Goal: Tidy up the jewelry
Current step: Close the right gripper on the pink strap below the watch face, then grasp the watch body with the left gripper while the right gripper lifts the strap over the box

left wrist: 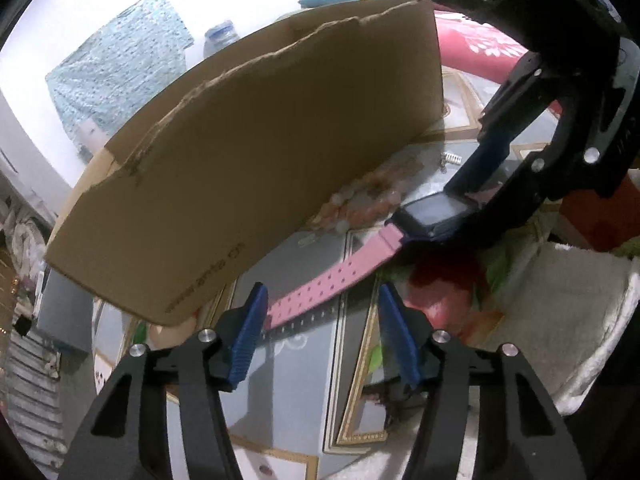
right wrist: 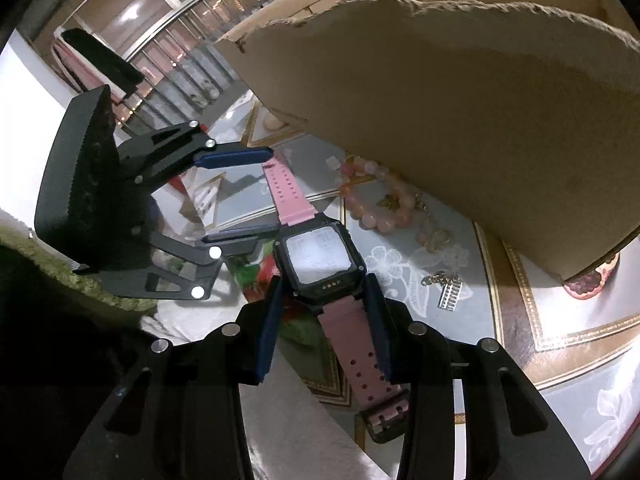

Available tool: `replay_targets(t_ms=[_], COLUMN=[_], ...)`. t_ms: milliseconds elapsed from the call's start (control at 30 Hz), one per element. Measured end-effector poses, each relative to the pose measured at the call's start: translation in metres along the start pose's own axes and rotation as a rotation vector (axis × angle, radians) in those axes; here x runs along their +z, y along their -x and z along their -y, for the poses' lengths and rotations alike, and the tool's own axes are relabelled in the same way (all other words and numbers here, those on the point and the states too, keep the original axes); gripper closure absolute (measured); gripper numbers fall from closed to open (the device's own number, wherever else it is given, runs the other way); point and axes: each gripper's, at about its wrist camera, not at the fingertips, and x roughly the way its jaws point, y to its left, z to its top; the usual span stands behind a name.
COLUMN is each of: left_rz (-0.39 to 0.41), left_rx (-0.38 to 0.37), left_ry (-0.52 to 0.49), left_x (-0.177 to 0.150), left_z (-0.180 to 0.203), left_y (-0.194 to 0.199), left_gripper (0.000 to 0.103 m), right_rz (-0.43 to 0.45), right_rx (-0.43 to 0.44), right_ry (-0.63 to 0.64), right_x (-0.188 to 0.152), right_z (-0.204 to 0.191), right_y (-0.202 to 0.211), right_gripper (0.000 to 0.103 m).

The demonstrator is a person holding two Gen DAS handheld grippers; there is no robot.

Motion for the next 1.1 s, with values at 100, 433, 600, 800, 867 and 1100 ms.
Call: replay_targets(t_ms=[100, 433, 600, 800, 867, 1100], left_rz=[0.006, -0.041, -0.106, -0.117, -0.118, -0.107], left_rx=[-0.023, -0.233, -0.333, -0.37, -0.367, -0.356], left_ry=[-0.003, 0.272, 0.45, 0.507, 0.504, 0.504], left_x=[0.004, 0.016, 0.017, 0.012, 0.011, 0.012], left_z=[0.003, -0.02, -0.04, -0.048, -0.05, -0.05], left_y=[-0.003, -0.002, -0.008, -0.011, -0.01, -0.01], left_gripper=[0.063, 0.091, 0.093, 0.095, 0.095, 0.095], right_rz=[-0.002, 0.029, 0.049, 0.047, 0.046, 0.085], right_rx=[0.01, -0.051, -0.175, -0.348, -0.408, -0.564], right_ry=[0.004, 0.0, 0.031, 0.105, 0.135, 0.147], right_x=[-0.001, -0.008, -0.018, -0.025, -0.028, -0.033], right_z=[0.0, -0.004, -0.018, -0.03, -0.035, -0.042], right_y=[0.003, 0.014, 0.013, 0.007, 0.004, 0.003], right_gripper=[0.065, 0.064, 0.063, 0.068, 0.073, 0.092])
